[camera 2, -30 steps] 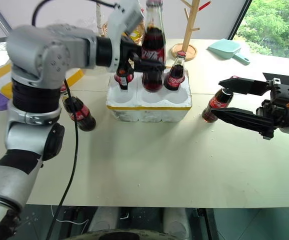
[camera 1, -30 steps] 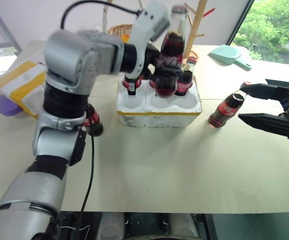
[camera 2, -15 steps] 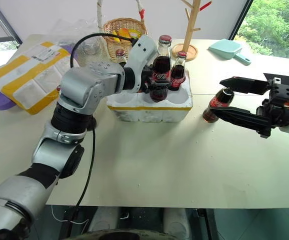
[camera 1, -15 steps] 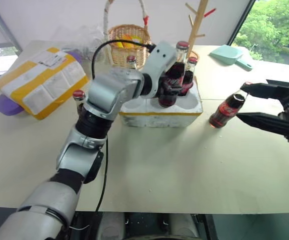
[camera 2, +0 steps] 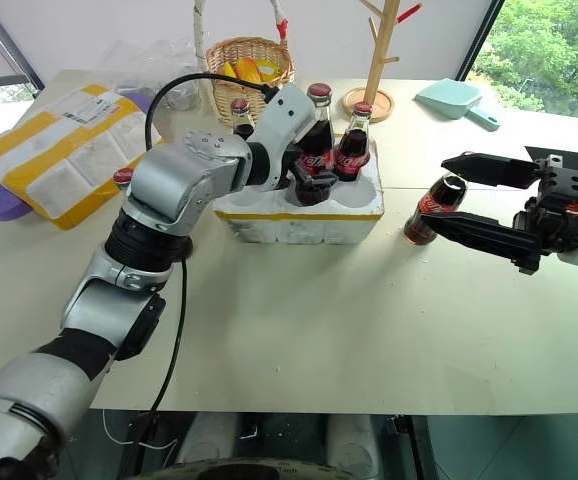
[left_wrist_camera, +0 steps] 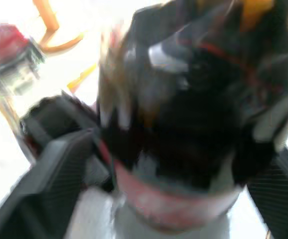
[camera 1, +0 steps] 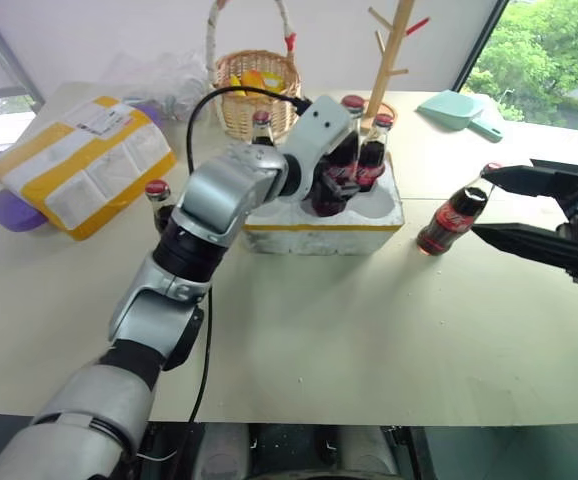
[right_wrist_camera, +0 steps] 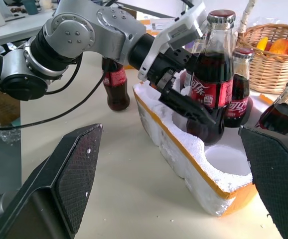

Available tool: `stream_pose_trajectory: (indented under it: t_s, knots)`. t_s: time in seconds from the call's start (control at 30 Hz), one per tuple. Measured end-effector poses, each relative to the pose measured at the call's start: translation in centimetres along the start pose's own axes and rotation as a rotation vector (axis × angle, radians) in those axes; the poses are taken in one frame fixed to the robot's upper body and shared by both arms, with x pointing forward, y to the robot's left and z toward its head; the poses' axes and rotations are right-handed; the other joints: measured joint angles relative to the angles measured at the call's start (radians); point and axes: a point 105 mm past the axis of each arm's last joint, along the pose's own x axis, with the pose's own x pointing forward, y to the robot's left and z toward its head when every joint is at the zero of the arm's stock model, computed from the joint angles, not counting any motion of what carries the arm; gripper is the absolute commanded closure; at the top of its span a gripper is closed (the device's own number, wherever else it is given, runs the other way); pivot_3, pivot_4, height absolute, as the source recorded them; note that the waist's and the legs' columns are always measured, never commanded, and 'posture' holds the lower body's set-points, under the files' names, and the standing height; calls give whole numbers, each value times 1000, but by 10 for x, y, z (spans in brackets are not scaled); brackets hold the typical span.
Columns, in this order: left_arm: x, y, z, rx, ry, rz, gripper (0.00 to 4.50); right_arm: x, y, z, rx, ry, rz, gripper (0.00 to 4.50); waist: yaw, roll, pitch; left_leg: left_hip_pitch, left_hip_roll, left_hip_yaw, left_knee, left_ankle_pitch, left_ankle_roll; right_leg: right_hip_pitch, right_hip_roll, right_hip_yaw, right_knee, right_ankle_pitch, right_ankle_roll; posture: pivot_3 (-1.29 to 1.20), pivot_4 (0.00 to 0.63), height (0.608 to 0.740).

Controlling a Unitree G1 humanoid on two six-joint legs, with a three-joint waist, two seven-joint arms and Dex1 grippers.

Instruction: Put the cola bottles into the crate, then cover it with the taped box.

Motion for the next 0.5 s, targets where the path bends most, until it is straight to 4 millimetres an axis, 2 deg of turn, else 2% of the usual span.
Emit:
stream_pose_trajectory:
  t_s: [0.17,0.5]
  knots:
    - [-7,2,-3,-3,11,10,30,0,-2,-2,8,-16,-10,0,1,0,0,0,0,-2,0,0,0,0,0,0,0,0,0,0,150,740]
    - [-4,0,-13,-24,24,3,30,2,-5,-3,2,-15,-21,0,1,0,0,0,0,-3,1,0,0,0,0,0,0,0,0,0,150,740]
